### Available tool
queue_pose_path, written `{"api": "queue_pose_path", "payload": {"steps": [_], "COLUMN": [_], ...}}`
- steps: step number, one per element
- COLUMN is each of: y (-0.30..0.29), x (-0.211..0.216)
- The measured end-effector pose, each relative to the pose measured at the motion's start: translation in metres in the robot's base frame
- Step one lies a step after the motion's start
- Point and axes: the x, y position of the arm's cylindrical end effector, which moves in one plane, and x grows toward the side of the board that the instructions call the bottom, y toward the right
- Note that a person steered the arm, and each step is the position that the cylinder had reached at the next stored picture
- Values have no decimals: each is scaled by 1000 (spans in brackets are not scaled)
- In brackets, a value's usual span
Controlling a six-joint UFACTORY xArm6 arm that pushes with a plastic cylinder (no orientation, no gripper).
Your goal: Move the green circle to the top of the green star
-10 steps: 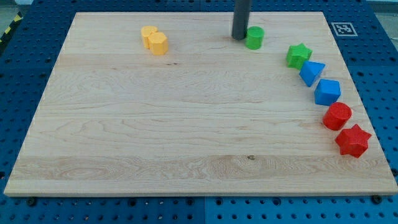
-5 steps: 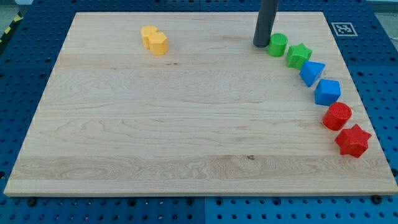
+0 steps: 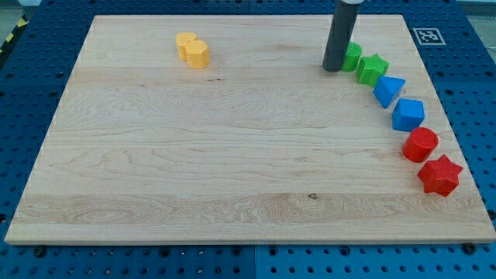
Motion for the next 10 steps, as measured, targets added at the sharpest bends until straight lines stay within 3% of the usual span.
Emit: {"api": "queue_pose_path", "payload": {"steps": [4,6,8,9,10], "y": [24,-75,-215,-273,-286], "x": [3,55,69,24,-15]}}
